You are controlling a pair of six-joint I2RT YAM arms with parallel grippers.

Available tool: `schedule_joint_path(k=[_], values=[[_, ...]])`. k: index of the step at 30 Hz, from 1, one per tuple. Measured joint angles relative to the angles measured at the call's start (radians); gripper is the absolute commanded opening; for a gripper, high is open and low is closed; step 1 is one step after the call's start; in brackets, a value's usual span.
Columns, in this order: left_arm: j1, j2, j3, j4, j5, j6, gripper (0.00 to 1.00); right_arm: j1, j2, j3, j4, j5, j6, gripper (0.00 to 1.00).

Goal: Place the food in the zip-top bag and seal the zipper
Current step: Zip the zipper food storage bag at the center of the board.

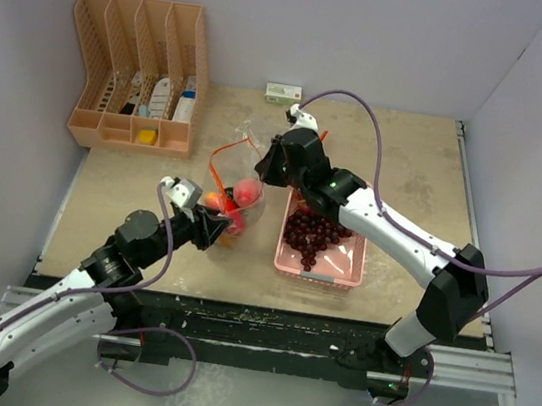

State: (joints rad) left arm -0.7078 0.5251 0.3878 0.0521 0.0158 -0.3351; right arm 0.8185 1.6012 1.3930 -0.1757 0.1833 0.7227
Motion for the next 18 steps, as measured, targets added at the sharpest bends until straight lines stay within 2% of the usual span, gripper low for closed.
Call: schedule_joint_path(k=[4,6,7,11,16,17,18], values=[[-0.002,0.070,-0.011,0.045,-0.021,0.010,0.16,-0.001,0.000,0.000,-0.003,0.000,0.000,0.00],[-0.002,0.097,-0.011,0.060,-0.029,0.013,0.02,-0.001,-0.003,0.000,-0.009,0.003,0.000,0.00],[-0.002,0.101,-0.011,0.060,-0.035,0.014,0.00,-0.001,-0.008,-0.004,-0.011,0.009,0.000,0.00],[-0.002,0.072,0.011,0.007,-0.078,0.022,0.00,-0.001,-0.080,-0.074,-0.011,0.045,0.011,0.00],[-0.008,-0.049,0.092,-0.097,-0.115,0.038,0.00,0.013,-0.231,-0.213,-0.005,0.053,0.061,0.00],[-0.010,-0.072,0.112,-0.120,-0.117,0.041,0.00,0.016,-0.241,-0.239,0.003,0.045,0.071,0.11],[-0.013,-0.092,0.128,-0.143,-0.118,0.042,0.00,0.027,-0.288,-0.260,0.010,0.034,0.076,0.17]])
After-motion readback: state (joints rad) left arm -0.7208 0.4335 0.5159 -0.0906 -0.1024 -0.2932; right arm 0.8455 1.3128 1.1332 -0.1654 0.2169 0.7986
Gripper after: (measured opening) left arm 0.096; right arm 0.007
